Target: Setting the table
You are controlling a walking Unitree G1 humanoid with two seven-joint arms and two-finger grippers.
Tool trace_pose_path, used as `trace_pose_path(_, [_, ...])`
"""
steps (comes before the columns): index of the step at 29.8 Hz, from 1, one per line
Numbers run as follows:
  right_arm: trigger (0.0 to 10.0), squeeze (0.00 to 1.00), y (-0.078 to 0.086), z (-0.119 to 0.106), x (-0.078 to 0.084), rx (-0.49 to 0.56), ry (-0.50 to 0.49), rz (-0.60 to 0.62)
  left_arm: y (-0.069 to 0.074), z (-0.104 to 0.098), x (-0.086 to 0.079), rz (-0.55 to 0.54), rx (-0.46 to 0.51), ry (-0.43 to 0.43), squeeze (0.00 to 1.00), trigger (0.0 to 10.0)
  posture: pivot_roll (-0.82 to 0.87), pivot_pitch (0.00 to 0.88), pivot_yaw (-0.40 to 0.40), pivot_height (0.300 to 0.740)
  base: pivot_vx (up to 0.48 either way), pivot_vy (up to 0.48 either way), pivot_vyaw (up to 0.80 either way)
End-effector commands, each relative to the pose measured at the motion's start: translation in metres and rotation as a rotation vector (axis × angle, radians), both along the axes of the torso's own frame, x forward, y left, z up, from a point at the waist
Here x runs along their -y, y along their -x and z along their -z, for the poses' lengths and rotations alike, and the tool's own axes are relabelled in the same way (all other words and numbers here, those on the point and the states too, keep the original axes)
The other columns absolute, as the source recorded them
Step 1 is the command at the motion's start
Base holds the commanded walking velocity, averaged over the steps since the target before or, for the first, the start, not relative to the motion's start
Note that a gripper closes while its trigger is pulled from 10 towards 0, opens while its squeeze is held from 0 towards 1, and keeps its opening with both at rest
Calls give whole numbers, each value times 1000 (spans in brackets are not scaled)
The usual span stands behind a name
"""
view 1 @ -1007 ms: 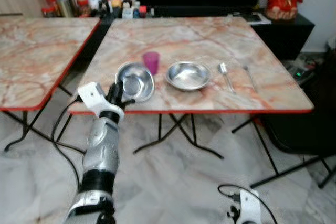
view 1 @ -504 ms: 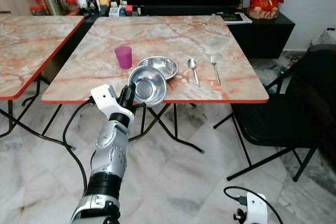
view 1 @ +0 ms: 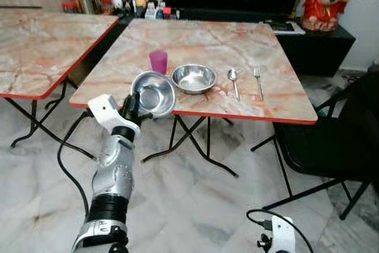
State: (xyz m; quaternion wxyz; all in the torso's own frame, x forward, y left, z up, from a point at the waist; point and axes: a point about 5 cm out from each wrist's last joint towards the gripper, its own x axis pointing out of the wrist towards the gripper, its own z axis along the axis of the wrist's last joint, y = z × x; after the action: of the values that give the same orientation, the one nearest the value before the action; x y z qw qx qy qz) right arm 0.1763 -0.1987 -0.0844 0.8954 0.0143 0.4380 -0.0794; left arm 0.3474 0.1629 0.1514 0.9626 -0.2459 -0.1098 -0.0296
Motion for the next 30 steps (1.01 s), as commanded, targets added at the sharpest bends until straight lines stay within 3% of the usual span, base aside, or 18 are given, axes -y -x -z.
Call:
trace_pose_path(1, [10000,0,-2,-1,3,10,3,17,-2,-6,6,20,23,20,0,10000,-8,0,-15,740,300,0,0])
trace_pose_path(7, [10000,0,-1,-1,2,6,-12,37,-3,-8,7,26,26,19,0,10000,-8,0,-8,740,309,0,0])
trace_pose_path(10, [10000,0,-1,-1,2,6,-10,39,-3,-8,7,29,27,16,0,10000,-9,0,-5,740,316,0,-785])
trace_pose_path(30, [10000,0,-3,-2,3,17,24,-9,-4,-10,9,30,31,25,0,10000,-9,0,-14,740,320,0,80])
